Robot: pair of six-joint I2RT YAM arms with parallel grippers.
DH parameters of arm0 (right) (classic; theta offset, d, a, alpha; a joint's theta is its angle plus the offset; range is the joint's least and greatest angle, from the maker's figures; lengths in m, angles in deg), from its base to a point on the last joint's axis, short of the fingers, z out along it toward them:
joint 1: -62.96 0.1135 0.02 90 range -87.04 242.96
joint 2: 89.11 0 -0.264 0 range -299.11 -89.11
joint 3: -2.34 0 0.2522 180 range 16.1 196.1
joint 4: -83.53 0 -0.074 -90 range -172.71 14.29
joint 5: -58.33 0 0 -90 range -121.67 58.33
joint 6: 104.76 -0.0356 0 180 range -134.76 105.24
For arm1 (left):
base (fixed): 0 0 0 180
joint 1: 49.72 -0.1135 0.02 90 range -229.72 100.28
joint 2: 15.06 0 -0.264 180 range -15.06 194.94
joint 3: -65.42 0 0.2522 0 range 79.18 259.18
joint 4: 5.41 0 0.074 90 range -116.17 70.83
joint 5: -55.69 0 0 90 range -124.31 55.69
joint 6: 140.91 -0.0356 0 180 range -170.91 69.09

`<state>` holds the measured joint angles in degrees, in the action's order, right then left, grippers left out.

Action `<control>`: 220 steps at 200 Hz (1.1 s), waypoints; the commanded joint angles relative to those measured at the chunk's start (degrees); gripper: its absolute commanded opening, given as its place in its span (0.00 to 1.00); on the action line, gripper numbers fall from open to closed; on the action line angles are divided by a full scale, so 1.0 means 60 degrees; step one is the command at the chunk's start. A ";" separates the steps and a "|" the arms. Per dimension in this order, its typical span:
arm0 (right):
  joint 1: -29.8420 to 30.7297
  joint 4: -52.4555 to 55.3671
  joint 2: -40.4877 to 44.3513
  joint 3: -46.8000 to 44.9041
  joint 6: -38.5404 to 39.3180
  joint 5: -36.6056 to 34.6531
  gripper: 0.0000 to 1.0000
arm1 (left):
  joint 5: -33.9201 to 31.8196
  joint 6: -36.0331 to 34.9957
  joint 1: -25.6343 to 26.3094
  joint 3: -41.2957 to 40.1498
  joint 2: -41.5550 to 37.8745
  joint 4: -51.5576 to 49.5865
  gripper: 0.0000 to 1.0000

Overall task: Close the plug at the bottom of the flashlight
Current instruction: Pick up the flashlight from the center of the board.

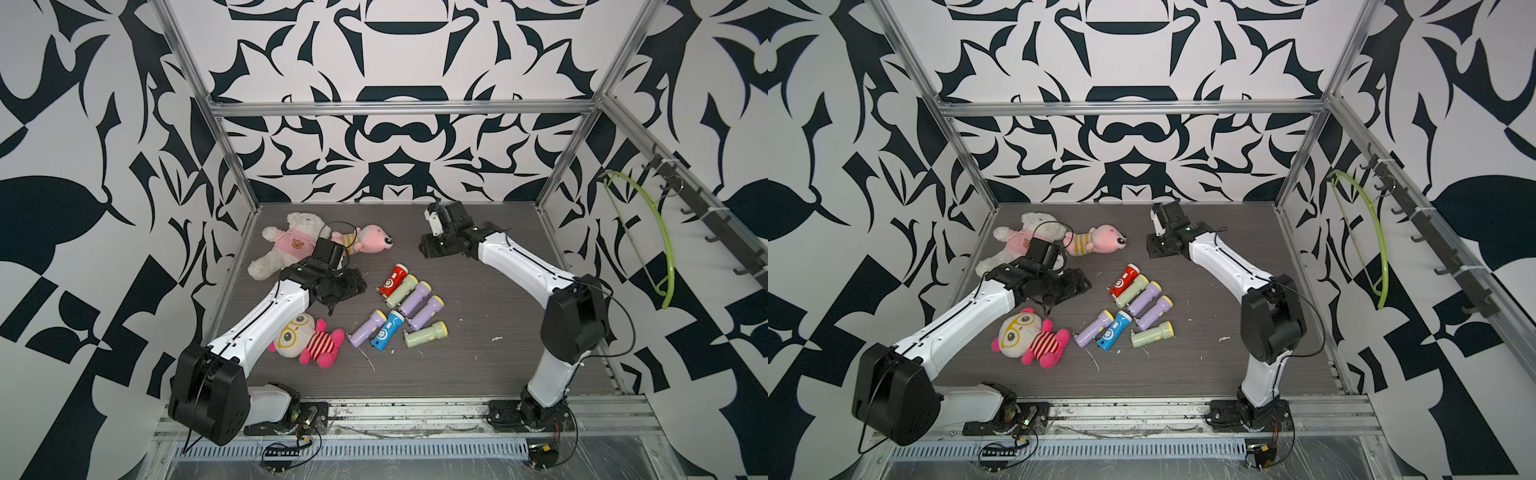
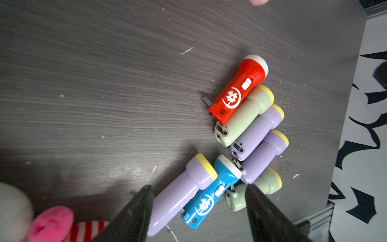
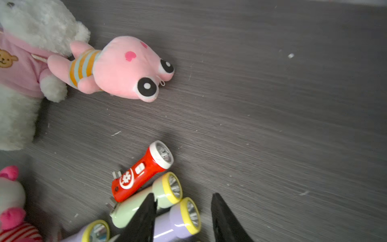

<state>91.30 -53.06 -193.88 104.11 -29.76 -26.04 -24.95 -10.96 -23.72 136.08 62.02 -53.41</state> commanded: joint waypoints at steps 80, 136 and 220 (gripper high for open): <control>0.0741 0.0273 -0.1998 0.2001 0.0137 0.0692 0.39 | 0.2118 0.1034 0.0281 -0.0214 0.2325 0.2104 0.67; 0.0741 0.0548 -0.2876 0.2852 0.0346 0.0761 0.39 | 0.2839 0.1209 0.0321 0.0555 0.3955 0.2550 0.67; 0.0741 0.0466 -0.3697 0.3187 0.0359 0.1082 0.43 | 0.3179 0.1487 0.0339 0.1443 0.5156 0.3126 0.70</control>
<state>95.78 -50.08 -216.85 120.70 -28.12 -21.15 -7.31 -2.29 -21.93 141.74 90.82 -35.64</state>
